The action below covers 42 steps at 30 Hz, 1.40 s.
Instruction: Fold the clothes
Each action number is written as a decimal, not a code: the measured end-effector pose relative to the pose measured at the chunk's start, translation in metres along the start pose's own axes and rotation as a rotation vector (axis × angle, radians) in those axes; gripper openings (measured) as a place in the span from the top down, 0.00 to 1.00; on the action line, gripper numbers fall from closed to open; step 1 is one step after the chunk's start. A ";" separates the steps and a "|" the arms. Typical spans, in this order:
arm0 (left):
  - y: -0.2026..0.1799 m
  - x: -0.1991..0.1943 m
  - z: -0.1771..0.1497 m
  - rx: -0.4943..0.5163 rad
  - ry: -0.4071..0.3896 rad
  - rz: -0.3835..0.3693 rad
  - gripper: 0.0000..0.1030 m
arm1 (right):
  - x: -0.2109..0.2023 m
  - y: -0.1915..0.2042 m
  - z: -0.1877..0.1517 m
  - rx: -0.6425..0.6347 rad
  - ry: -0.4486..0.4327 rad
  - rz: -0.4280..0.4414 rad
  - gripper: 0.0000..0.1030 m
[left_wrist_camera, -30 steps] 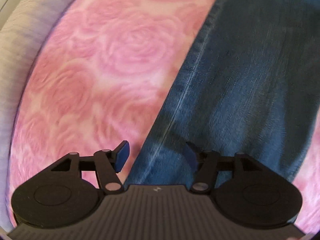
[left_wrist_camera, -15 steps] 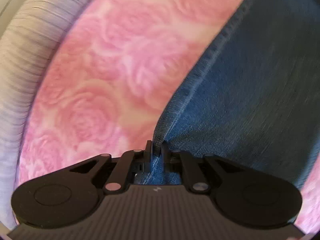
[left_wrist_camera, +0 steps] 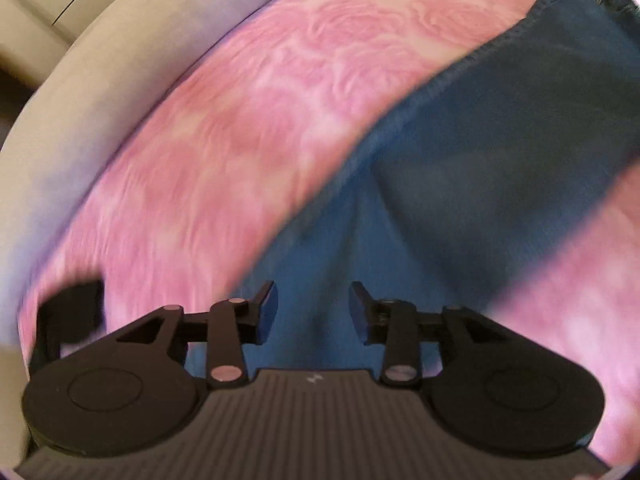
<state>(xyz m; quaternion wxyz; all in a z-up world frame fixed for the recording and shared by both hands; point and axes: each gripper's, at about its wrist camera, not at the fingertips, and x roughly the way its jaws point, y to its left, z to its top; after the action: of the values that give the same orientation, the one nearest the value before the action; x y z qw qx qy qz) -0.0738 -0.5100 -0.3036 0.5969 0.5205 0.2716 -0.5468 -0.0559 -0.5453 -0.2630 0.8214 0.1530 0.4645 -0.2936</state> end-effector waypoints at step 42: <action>-0.117 -0.171 -0.179 0.022 0.178 -0.015 0.94 | -0.065 0.362 -0.110 -0.895 0.095 0.367 0.55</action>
<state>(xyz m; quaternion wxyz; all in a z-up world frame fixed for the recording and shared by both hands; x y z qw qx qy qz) -0.1832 -0.2661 -0.2448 0.5604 0.5714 0.3217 -0.5059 0.0701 -0.1824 -0.2725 0.8226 -0.1225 0.5476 0.0918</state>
